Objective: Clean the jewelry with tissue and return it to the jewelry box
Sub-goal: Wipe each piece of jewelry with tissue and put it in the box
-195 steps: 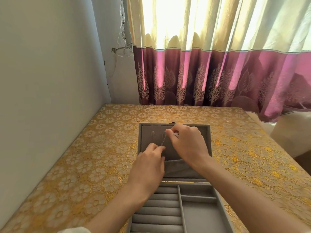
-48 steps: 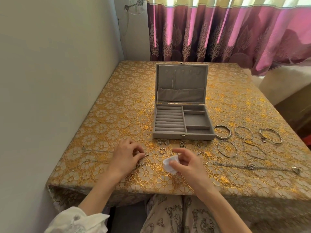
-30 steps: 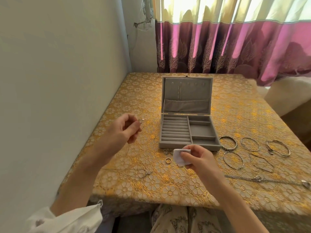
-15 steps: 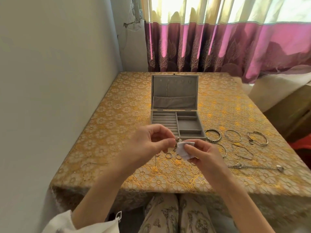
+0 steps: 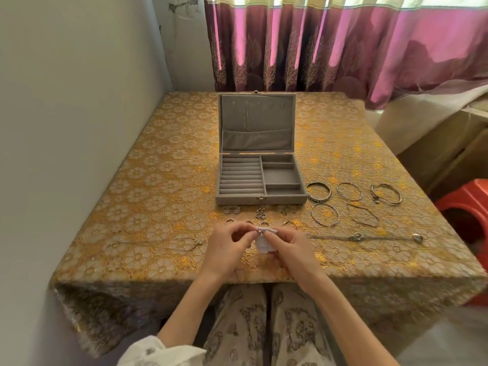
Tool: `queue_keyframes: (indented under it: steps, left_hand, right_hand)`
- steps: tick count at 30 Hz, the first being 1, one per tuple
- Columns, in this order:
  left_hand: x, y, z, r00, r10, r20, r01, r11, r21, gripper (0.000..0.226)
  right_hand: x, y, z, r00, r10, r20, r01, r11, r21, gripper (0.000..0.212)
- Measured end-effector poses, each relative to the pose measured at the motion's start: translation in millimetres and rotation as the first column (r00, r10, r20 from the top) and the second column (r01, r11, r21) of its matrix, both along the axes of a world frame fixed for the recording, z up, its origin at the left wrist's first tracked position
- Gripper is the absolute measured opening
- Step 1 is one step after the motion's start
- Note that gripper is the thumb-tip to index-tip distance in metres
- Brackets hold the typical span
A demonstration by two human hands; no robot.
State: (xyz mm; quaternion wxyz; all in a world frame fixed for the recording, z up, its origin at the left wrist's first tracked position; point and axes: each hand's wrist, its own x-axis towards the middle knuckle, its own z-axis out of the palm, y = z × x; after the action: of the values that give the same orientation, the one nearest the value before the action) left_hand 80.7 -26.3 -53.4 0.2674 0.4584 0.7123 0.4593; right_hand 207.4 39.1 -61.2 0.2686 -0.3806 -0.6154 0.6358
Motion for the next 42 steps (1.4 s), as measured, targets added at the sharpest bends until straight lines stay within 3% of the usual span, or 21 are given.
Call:
queue_keyframes:
  steps: [5,16,25,30,36,39,42]
  left_hand:
    - [-3,7,-19,0.999,0.003,0.045,-0.005,0.999,0.039,0.017]
    - [-6,5,-29,0.989,0.001,0.150,-0.015,0.995,0.094,0.019]
    - [-7,4,-26,0.972,-0.001,0.234,-0.028,0.992,0.121,0.020]
    - [-7,3,-25,0.971,-0.025,0.236,-0.004,0.993,0.120,0.018]
    - [-7,5,-27,0.980,0.000,0.197,-0.024,0.993,0.118,0.020]
    - [-5,4,-29,0.989,0.004,0.145,-0.020,0.994,0.111,0.019]
    - [-6,5,-28,0.989,-0.012,0.147,-0.003,0.995,0.103,0.020]
  right_hand:
    - [-3,7,-11,0.999,-0.004,0.042,-0.002,0.993,0.120,0.013]
    - [-3,10,-15,0.997,0.072,0.002,-0.072,0.987,0.141,0.019]
    - [-3,10,-25,1.000,0.016,0.024,-0.020,0.987,0.162,0.001]
    - [-4,12,-24,0.995,0.055,0.079,-0.071,0.972,0.223,0.013]
    - [-6,6,-23,0.995,-0.089,-0.036,0.092,0.993,0.080,0.006]
    - [-8,5,-22,0.979,-0.182,-0.091,0.185,0.982,0.028,0.013]
    - [-10,7,-23,0.982,-0.182,-0.054,0.186,0.979,0.081,0.014]
